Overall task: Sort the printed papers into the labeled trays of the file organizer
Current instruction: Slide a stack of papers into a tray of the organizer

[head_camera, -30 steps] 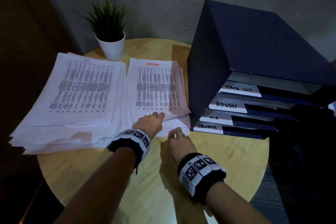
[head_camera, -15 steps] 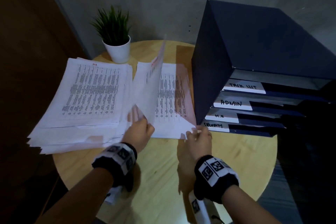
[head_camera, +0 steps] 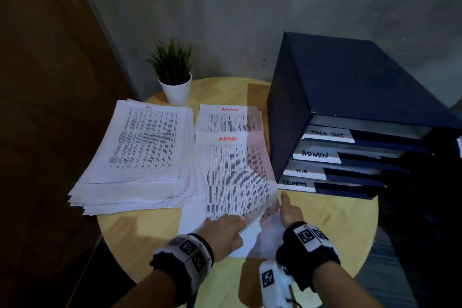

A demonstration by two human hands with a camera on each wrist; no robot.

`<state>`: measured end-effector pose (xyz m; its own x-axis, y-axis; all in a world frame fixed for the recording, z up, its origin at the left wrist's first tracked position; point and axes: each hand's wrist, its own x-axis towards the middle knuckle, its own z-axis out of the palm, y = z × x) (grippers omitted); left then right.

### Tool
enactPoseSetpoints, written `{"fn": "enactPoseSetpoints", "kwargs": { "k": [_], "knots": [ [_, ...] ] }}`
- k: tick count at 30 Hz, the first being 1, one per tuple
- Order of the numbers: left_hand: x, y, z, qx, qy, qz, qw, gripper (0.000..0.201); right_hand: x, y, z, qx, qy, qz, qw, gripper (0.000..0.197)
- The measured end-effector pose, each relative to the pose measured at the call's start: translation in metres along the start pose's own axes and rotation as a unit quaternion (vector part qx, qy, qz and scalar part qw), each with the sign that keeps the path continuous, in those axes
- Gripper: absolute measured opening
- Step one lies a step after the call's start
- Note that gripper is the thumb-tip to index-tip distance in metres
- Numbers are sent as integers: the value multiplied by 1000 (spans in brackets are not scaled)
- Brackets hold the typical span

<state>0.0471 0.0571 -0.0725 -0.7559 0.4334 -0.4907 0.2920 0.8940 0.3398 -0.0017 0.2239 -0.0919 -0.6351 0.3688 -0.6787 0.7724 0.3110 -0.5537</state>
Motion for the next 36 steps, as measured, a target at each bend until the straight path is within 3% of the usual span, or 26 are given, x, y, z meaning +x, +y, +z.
{"fn": "enactPoseSetpoints", "kwargs": {
  "k": [4,7,10,13,16,18,21,23,27,30,33,36],
  "knots": [
    [-15,11,5,-18,-57,37,998,30,-7,11,-9,8,-53,-18,998,66],
    [-22,15,4,-22,-114,44,992,13,-15,12,-11,-19,-68,-31,997,61],
    [-31,13,2,-73,-106,30,991,29,-24,12,-10,-68,-70,-48,994,48],
    [-35,6,0,-156,-58,-26,986,45,-33,17,-5,-125,-60,-57,989,44],
    [-27,-9,7,-206,31,-93,974,29,-38,25,-1,-161,-86,-46,982,47],
    [-23,-17,13,-170,77,-176,967,20,-40,28,2,-149,-87,-37,984,54],
    [-25,-24,20,-171,100,-354,914,46,-40,30,10,-169,-46,-37,984,55],
    [-26,-25,23,-196,113,-404,887,56,-45,29,15,-188,-12,-43,981,53],
    [-27,-30,20,-213,94,-419,878,65,-42,35,22,-165,-35,-44,985,62],
    [-36,-44,14,-221,45,-415,881,54,-42,42,18,-166,-43,-21,985,57],
    [-41,-56,12,-259,53,-417,869,57,-43,42,9,-201,-30,-16,979,51],
    [-34,-58,18,-350,74,-384,851,68,-44,43,5,-159,-54,-20,986,63]
  ]
}}
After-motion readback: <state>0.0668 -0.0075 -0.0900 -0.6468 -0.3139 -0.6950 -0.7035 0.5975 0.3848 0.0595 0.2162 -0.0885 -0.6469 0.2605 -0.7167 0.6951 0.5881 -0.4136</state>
